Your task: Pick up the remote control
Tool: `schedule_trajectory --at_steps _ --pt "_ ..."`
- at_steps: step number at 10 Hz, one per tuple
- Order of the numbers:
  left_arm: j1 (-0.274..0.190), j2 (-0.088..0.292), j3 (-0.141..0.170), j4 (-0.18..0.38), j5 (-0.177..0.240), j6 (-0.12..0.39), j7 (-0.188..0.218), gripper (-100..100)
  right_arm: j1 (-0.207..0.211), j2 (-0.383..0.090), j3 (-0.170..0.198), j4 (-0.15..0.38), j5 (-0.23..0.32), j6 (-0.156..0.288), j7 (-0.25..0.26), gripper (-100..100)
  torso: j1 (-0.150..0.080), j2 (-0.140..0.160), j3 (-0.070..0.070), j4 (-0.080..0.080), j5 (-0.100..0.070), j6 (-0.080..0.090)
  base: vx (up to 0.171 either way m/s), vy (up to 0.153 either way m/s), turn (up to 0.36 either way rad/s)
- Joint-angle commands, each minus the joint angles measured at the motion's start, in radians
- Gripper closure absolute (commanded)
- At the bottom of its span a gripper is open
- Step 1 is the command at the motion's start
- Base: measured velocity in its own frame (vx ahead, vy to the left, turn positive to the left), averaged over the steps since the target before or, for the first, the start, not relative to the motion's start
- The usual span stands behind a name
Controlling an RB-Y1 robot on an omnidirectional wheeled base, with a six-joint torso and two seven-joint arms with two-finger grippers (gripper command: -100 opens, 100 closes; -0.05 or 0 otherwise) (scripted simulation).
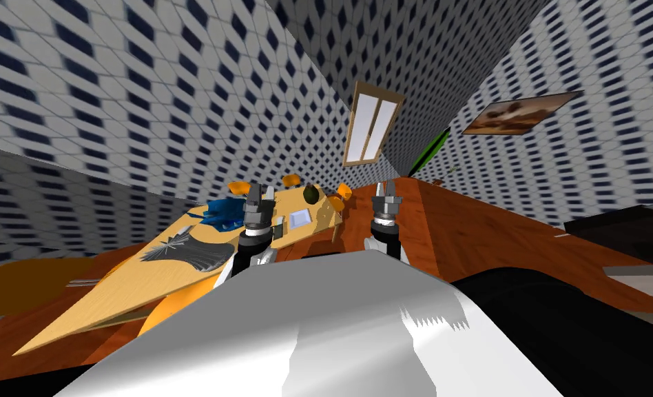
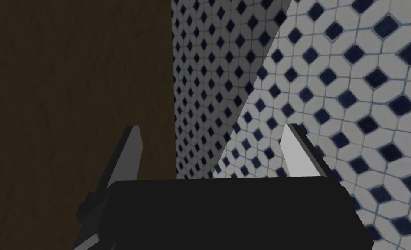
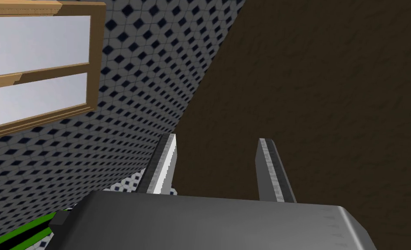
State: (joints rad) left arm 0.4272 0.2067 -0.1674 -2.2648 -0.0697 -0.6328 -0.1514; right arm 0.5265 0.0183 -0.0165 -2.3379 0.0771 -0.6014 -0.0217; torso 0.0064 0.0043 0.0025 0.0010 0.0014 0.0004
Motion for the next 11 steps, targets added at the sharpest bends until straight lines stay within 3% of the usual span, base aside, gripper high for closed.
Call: schedule_trajectory --at_steps 1,3,4,6,7,9,10,11 --pt "-0.012 0.050 -0.024 0.031 -0.045 -0.017 0.001 -100 0.000 0.000 0.000 0.000 0.000 0.000 0.000 0 0.000 0.000 0.000 0.000 0.000 0.000 -0.113 0.089 -0.285" --pt "-0.030 0.112 -0.062 0.081 -0.106 -0.034 -0.005 -100 0.000 0.000 0.000 0.000 0.000 0.000 0.000 0 0.000 0.002 0.001 0.001 0.000 0.000 -0.105 0.087 -0.330" --pt "-0.030 0.118 -0.062 0.081 -0.111 -0.034 -0.005 -100 0.000 0.000 0.000 0.000 0.000 0.000 0.000 0 0.000 0.002 0.001 0.001 0.000 0.000 -0.059 0.056 -0.104" --pt "-0.046 0.183 -0.104 0.139 -0.181 -0.047 -0.016 -100 0.000 0.000 0.000 0.000 0.000 0.000 0.000 0 -0.002 -0.002 -0.001 0.000 0.000 0.000 -0.060 0.048 -0.331" --pt "-0.046 0.193 -0.104 0.139 -0.185 -0.047 -0.016 -100 0.000 0.000 0.000 0.000 0.000 0.000 0.000 0 -0.001 -0.001 0.000 0.000 0.000 0.000 -0.064 0.068 -0.125" --pt "-0.058 0.270 -0.150 0.204 -0.247 -0.054 -0.032 -100 0.000 0.000 0.000 0.000 0.000 0.000 0.000 0 0.000 -0.002 -0.001 0.000 0.000 0.000 -0.063 0.071 -0.380" --pt "-0.058 0.275 -0.150 0.204 -0.266 -0.054 -0.032 -100 0.000 0.000 0.000 0.000 0.000 0.000 0.000 0 0.001 -0.001 0.000 0.000 0.000 0.000 -0.071 0.061 -0.109" --pt "-0.064 0.317 -0.173 0.238 -0.301 -0.055 -0.043 -100 0.000 0.000 0.000 0.000 0.000 0.000 0.000 0 0.000 -0.001 -0.001 0.000 0.000 -0.001 -0.054 0.042 -0.250"
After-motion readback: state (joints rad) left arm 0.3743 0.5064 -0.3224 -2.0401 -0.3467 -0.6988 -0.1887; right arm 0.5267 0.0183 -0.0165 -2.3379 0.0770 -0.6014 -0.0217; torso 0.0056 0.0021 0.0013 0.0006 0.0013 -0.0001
